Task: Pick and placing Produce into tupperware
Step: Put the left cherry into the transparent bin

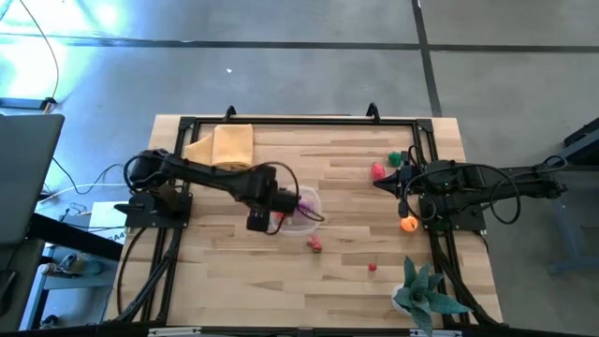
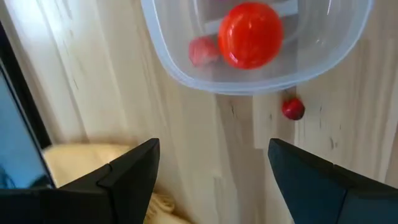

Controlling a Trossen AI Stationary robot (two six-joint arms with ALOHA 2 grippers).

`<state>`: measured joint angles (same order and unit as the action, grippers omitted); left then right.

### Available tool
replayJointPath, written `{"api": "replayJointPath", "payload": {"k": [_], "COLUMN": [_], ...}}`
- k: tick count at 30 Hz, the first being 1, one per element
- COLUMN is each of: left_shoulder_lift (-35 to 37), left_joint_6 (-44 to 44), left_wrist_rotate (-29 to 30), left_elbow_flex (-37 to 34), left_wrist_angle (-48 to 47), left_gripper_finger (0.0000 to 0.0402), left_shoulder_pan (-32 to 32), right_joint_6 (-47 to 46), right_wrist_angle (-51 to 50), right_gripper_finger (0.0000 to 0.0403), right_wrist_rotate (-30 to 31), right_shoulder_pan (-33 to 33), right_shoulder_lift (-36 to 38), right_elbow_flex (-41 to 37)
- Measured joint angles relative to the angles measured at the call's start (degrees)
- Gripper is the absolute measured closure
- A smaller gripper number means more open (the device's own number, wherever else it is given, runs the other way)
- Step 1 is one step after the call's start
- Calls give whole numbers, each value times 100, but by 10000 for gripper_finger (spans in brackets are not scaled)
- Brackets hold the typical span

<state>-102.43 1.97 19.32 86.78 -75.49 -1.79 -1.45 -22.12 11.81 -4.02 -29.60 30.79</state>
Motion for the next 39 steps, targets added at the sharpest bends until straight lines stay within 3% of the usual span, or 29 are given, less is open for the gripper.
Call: {"api": "replayJointPath", "payload": {"k": [6, 15, 22, 39], "left_shoulder_lift": [587, 1721, 1777, 1702], "left_joint_6": [860, 845, 515, 584], "left_wrist_rotate": [-27, -1117, -1327, -1095], "left_elbow_flex": [-1085, -2956, -3571, -4847], "left_wrist_angle": [429, 2529, 3331, 5554], "left_gripper_finger": [110, 110, 110, 110], "left_shoulder_pan": [-311, -342, -277, -272], "right_joint_6": [0, 0, 0, 0], "right_wrist_angle": [-3, -94, -109, -119], "right_gripper_finger": [394, 394, 394, 394], "right_wrist_rotate": [1, 1, 2, 0], "right_shoulder_pan": [1, 0, 1, 0], "right_shoulder_lift": [2, 0, 2, 1], "right_elbow_flex": [0, 0, 0, 0]}}
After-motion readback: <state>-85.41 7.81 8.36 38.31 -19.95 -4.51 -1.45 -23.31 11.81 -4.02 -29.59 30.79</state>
